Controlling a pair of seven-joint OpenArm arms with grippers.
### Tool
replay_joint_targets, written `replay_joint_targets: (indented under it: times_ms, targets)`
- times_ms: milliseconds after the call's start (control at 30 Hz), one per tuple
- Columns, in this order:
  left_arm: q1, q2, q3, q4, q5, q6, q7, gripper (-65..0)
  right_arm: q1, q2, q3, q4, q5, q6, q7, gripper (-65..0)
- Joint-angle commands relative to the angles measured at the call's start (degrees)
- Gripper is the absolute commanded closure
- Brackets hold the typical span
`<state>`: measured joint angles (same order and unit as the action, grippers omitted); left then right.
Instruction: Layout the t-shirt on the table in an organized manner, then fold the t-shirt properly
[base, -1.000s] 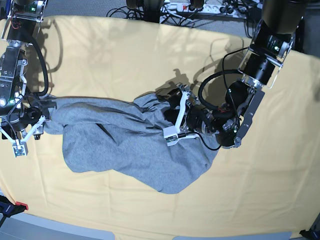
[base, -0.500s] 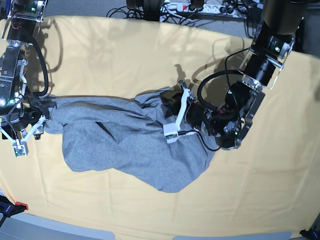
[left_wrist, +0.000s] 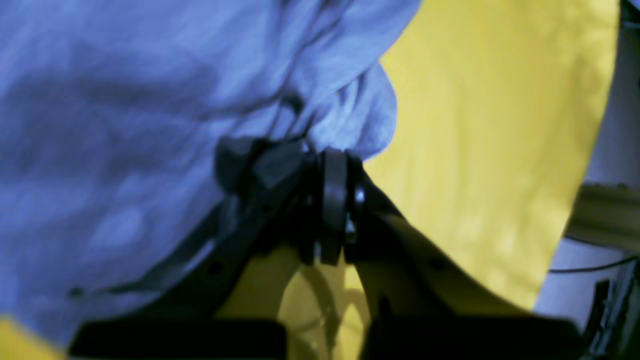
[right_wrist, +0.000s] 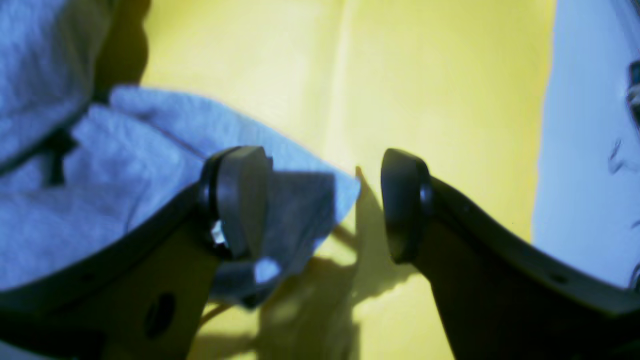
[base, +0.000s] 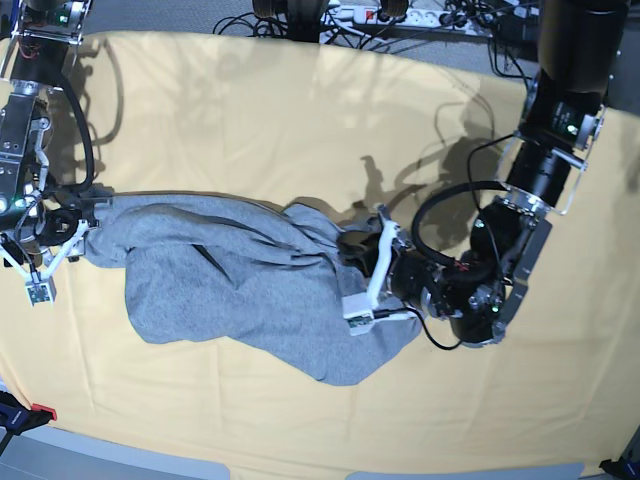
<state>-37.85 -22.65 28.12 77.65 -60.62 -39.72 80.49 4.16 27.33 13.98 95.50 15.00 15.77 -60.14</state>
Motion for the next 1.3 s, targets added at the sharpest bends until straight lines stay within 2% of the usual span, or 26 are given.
replay_joint_targets:
  times_ms: [0, 100, 267, 400, 567, 633, 667, 700, 800, 833, 1100, 1267]
  targets:
    - [-2.73, -1.42, -0.55, 0.85, -0.57, -0.28, -0.49, 0.0, 1.22, 1.46, 0.31, 0.87, 1.03, 0.37, -0.55, -37.7]
    - [-4.00, -4.46, -0.57, 0.85, -2.71, -0.28, -0.49, 0.0, 1.07, 1.57, 0.33, 0.87, 3.21, 0.83, -3.15, -37.7]
    - [-4.22, -8.59, -0.55, 0.87, -10.93, -0.28, -0.49, 0.0, -1.11, 1.57, 0.33, 0.85, 6.16, 1.44, -5.25, -37.7]
    - [-4.22, -11.28, -0.55, 0.87, -17.27, -0.28, -0.49, 0.0, -4.90, 1.57, 0.33, 0.87, 6.25, 2.14, -5.90, -37.7]
    - [-4.20, -12.59, -0.55, 0.87, -20.98, -0.28, -0.49, 0.0, -6.54, 1.55, 0.33, 0.87, 9.75, 3.02, -4.83, -37.7]
    - [-4.20, -12.59, -0.55, 0.87, -21.20, -0.28, -0.49, 0.0, -6.54, 1.55, 0.33, 0.87, 10.73, 3.82, -1.68, -37.4]
    - [-4.13, -12.59, -0.55, 0.87, -21.20, -0.28, -0.49, 0.0, -6.54, 1.40, 0.33, 0.85, 10.64, 4.00, 0.63, -35.2]
    - [-4.04, -12.59, -0.55, 0.87, -21.16, -0.28, -0.49, 0.0, -6.54, 1.22, 0.33, 0.85, 10.23, 4.20, 2.54, -30.0]
    - [-3.74, -12.59, -0.55, 0.87, -21.16, -0.28, -0.49, 0.0, -6.38, 0.94, 0.33, 0.85, 10.75, 6.73, 4.85, -2.7]
    - [-3.72, -12.59, -0.55, 0.87, -21.16, -0.28, -0.49, 0.0, -6.36, 0.94, 0.33, 0.85, 10.75, 7.72, 5.27, 0.0]
    - [-3.72, -12.74, -0.55, 0.87, -21.16, -0.28, -0.49, 0.0, -6.05, 0.96, 0.33, 0.87, 10.73, 8.87, 12.68, 0.0]
    - [-3.74, -12.76, -0.55, 0.87, -21.16, -0.28, -0.49, 0.0, -6.10, 0.96, 0.33, 0.87, 10.60, 8.92, 9.22, 0.0]
